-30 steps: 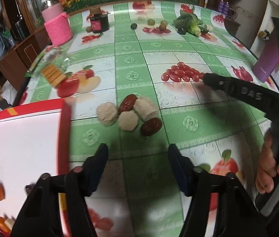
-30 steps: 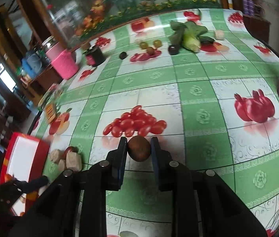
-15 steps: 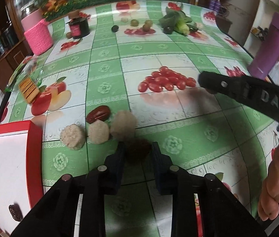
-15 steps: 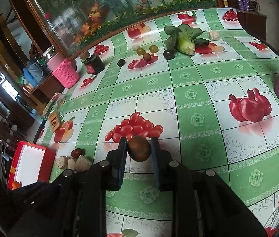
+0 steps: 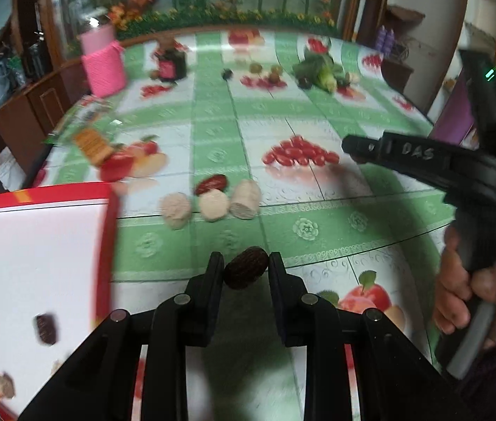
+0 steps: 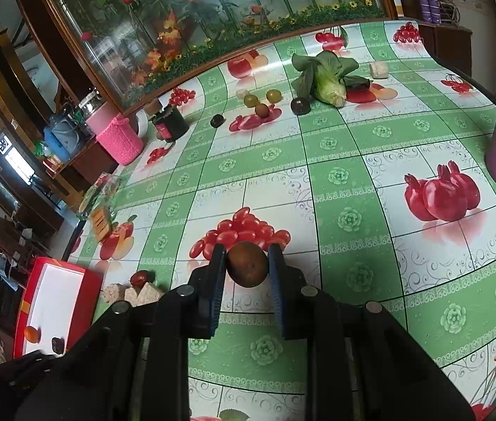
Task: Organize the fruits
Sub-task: 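Grasp a brown kiwi with the right tool while the left tool grasps a red date, then carry the kiwi and date into the white tray and open both tools, then withdraw both tools from the tray toward the beige cakes, then grasp a beige cake cube with the right tool while the left grasps a round beige cake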
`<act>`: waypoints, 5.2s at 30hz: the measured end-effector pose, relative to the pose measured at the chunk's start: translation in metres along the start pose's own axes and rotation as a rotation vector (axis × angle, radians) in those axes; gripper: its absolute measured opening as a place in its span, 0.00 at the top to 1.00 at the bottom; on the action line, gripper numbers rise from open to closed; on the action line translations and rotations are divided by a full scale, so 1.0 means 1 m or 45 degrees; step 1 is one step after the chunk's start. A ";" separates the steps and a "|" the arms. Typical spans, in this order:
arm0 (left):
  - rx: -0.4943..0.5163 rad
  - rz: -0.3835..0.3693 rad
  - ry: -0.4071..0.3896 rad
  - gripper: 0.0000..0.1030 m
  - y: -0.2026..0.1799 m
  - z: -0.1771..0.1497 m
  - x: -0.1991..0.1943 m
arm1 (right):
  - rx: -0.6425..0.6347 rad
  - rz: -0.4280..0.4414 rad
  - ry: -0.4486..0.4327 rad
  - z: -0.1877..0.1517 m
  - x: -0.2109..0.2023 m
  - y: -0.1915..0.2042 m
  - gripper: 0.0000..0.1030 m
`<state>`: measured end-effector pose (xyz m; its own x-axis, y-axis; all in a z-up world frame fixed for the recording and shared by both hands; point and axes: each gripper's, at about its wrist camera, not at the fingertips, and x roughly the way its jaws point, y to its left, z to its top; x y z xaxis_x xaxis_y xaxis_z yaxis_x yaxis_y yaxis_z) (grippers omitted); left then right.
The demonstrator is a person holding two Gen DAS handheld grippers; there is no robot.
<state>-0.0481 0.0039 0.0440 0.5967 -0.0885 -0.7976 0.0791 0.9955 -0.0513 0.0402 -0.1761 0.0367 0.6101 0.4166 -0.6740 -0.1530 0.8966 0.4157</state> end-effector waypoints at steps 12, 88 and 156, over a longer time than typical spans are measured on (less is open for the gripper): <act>-0.145 0.197 -0.219 0.76 0.077 -0.035 -0.085 | -0.014 0.057 -0.120 -0.002 -0.014 0.009 0.75; -0.376 0.473 -0.150 0.27 0.197 -0.105 -0.094 | -0.421 0.474 0.211 -0.140 -0.003 0.223 0.56; 0.047 0.329 -0.126 0.24 0.081 -0.016 -0.067 | -0.260 -0.165 0.105 -0.036 0.048 0.071 0.73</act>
<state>-0.0943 0.0908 0.0838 0.6761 0.1636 -0.7185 -0.0577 0.9838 0.1697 0.0305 -0.0870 0.0114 0.5707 0.2996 -0.7645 -0.2364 0.9516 0.1965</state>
